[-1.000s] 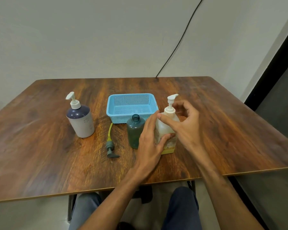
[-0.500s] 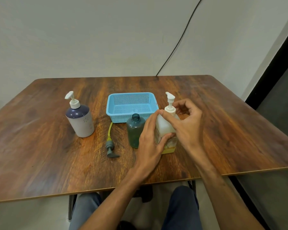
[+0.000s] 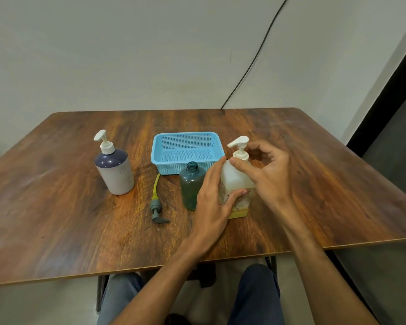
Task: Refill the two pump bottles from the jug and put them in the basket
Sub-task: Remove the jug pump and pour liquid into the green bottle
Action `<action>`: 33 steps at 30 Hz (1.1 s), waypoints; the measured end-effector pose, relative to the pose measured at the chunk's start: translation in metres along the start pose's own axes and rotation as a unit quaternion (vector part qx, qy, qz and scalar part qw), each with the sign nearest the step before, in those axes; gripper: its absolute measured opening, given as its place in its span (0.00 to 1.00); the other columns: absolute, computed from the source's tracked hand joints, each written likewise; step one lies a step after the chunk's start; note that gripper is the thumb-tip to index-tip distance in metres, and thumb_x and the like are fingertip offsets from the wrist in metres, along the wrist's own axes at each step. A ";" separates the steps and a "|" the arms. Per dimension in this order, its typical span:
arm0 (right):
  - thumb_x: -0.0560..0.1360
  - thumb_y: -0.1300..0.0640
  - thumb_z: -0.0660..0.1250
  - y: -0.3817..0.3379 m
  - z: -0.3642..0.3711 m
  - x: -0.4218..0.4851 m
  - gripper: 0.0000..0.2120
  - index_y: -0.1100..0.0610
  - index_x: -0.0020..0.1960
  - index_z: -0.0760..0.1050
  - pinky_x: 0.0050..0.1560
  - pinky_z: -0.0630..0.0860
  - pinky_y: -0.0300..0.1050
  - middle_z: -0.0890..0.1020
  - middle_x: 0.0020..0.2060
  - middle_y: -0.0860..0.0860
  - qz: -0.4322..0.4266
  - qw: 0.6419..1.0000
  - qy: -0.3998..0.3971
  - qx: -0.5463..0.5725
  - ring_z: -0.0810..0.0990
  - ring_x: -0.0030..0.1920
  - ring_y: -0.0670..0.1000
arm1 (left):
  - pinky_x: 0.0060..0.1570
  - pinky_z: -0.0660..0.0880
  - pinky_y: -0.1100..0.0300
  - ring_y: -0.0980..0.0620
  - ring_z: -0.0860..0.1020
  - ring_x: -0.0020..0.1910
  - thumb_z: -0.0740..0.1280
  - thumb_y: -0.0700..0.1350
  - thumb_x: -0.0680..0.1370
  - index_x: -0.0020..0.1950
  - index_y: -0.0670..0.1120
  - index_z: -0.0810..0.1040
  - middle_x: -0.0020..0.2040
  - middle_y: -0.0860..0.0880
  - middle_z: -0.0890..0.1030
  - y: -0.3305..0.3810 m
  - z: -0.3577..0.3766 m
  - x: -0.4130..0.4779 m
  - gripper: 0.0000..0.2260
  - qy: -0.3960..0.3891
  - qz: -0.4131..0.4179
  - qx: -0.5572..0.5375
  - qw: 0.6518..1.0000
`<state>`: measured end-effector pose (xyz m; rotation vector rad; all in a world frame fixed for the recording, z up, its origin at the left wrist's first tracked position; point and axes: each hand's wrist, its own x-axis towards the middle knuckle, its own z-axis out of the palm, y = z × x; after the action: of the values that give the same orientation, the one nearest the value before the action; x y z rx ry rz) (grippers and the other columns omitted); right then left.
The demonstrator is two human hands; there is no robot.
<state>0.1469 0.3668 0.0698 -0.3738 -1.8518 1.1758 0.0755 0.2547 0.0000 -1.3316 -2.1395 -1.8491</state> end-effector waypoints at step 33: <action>0.71 0.68 0.76 -0.022 -0.019 0.012 0.13 0.64 0.56 0.83 0.49 0.81 0.41 0.88 0.48 0.50 -0.012 0.995 0.023 0.101 0.86 0.49 0.50 | 0.69 0.75 0.49 0.56 0.72 0.72 0.75 0.50 0.78 0.81 0.51 0.63 0.73 0.56 0.72 -0.003 0.001 -0.001 0.34 -0.003 -0.017 -0.012 1.000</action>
<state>0.1596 0.3744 0.0976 -0.2621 -1.6756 1.3144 0.0754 0.2552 -0.0031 -1.3151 -2.1644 -1.8910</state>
